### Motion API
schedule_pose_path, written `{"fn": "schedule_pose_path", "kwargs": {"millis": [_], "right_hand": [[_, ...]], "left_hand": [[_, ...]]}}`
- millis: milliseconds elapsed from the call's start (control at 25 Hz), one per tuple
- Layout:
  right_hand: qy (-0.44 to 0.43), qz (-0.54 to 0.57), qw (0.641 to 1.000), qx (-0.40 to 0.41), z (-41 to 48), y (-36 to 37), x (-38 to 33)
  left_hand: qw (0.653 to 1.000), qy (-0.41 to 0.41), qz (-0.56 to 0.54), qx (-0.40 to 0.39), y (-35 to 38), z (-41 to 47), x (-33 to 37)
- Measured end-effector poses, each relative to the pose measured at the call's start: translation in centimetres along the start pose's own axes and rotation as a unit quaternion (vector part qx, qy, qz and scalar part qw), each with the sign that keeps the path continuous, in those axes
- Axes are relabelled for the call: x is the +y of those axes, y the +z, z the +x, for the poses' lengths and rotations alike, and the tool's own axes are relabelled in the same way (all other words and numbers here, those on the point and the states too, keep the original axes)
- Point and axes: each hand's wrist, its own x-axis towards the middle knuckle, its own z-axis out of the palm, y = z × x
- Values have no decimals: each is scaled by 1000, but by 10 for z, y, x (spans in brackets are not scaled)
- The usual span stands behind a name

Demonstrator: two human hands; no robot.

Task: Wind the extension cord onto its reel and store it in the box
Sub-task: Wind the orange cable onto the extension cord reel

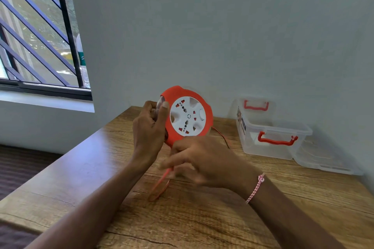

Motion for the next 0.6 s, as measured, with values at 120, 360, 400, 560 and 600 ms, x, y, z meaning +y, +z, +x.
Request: {"fn": "schedule_pose_path", "kwargs": {"millis": [120, 360, 400, 560, 600], "right_hand": [[57, 28, 998, 2, -6, -18, 18], [218, 103, 963, -123, -37, -47, 54], [233, 112, 953, -161, -39, -48, 56], [250, 133, 923, -259, -47, -44, 59], [253, 140, 917, -274, -47, -42, 58]], "left_hand": [[999, -24, -32, 32, -7, 8, -2], [991, -52, -30, 123, -20, 22, -10], [989, -51, -30, 133, -22, 23, -10], [985, -57, -40, 160, -24, 23, -12], [983, -60, -42, 166, -24, 23, -12]]}}
